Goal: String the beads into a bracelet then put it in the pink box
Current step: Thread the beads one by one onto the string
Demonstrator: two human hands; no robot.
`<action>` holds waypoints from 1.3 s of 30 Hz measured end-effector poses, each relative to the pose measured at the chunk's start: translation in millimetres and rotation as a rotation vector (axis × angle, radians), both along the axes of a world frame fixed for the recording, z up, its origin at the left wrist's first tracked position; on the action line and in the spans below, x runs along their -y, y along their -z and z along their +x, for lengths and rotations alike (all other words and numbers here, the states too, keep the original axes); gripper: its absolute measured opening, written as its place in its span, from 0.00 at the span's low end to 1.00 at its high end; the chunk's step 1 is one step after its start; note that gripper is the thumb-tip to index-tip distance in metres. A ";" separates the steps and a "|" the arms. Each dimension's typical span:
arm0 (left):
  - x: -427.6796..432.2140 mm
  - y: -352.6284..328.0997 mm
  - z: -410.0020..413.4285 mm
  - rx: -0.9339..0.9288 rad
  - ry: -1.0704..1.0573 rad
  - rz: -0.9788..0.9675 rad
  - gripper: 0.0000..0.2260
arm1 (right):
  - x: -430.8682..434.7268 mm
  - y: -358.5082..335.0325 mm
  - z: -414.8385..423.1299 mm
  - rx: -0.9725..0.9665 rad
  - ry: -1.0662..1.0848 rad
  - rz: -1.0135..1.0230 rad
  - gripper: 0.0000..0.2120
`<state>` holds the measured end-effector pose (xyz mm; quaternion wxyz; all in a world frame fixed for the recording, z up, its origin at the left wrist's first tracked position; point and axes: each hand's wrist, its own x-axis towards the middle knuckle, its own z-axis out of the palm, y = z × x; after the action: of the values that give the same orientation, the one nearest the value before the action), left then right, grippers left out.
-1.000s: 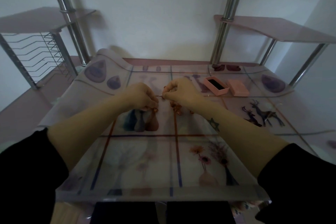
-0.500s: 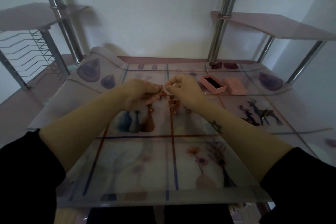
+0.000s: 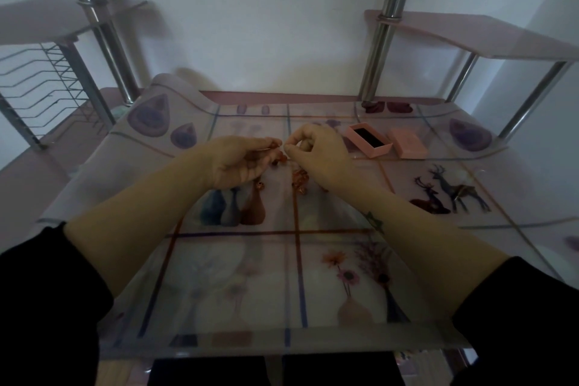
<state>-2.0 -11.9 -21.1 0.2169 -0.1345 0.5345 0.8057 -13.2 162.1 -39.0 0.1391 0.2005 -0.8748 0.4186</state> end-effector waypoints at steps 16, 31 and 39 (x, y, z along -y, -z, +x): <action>0.7 6.2 -3.0 -0.005 -0.047 0.051 0.03 | 5.4 7.5 -4.3 -0.047 0.018 -0.017 0.03; -4.1 4.6 0.8 -0.011 -0.070 0.039 0.03 | 6.4 11.8 -7.1 -0.079 0.011 -0.002 0.08; -4.1 4.5 3.5 -0.017 -0.052 0.040 0.03 | 8.4 12.6 -7.1 -0.068 0.034 0.017 0.10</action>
<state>1.5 -7.8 -25.6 0.1940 -0.1373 0.5166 0.8226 -20.3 153.7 -51.6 0.1742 0.2007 -0.8763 0.4018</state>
